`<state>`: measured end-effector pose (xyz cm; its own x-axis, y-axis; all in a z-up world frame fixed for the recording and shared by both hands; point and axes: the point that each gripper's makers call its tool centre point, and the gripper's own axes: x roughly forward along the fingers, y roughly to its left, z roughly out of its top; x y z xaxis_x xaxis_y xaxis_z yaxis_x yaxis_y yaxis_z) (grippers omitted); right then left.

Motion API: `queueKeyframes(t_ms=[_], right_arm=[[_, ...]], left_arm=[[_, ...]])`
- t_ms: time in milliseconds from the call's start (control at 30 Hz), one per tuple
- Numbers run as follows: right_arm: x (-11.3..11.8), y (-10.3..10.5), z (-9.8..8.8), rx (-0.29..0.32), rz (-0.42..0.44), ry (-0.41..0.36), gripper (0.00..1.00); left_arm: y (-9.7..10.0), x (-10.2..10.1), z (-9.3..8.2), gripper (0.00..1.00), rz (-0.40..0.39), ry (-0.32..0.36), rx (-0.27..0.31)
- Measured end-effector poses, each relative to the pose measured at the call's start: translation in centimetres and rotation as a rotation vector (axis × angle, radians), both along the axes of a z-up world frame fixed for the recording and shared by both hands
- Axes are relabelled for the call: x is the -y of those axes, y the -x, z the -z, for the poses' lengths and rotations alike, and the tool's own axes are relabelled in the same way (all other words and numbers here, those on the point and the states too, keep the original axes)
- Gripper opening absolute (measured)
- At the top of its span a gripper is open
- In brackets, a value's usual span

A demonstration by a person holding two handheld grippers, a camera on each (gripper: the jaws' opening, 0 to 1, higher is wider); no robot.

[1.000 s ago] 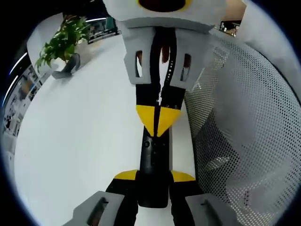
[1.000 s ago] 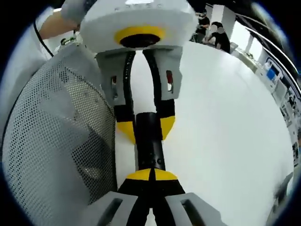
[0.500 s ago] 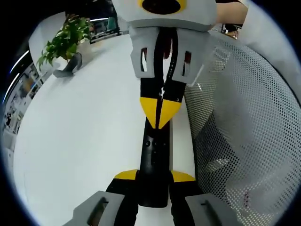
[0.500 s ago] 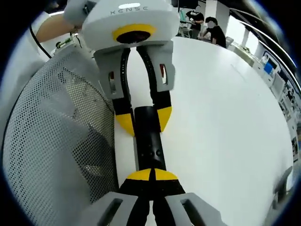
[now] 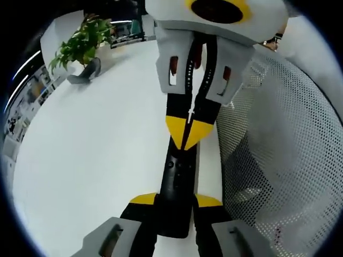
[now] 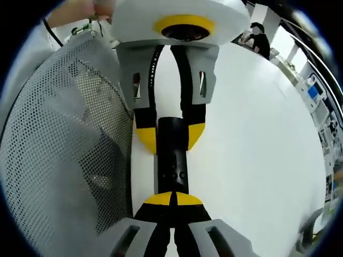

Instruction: Press the specified remote control buttons in sequence, fully releasing each button before pressing the next.

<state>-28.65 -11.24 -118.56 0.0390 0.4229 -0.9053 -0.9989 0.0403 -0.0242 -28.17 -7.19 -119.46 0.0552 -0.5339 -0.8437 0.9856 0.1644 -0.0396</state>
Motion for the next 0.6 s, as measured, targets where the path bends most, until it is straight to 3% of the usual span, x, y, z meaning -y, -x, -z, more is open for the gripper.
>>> queueKeyframes(t_ms=[33, 100, 133, 300, 600], right_arm=[[0.06, -0.02, -0.02, -0.003, -0.003, -0.010, 0.00], [0.10, 0.01, -0.07, -0.008, 0.002, -0.031, 0.00], [0.09, 0.02, -0.07, -0.010, 0.009, -0.043, 0.00], [0.07, -0.13, -0.27, -0.058, 0.100, -0.123, 0.00], [0.90, -0.11, -0.33, -0.058, 0.131, -0.107, 0.00]], left_arm=[[0.02, 0.00, -0.03, 0.25, -0.047, 0.001, -0.008], [0.09, -0.06, -0.08, 0.25, 0.051, -0.006, 0.050], [0.18, -0.07, -0.11, 0.25, 0.022, 0.001, 0.030], [0.09, 0.02, -0.11, 0.25, 0.031, 0.000, 0.031], [0.07, 0.00, -0.11, 0.25, 0.037, 0.009, 0.031]])
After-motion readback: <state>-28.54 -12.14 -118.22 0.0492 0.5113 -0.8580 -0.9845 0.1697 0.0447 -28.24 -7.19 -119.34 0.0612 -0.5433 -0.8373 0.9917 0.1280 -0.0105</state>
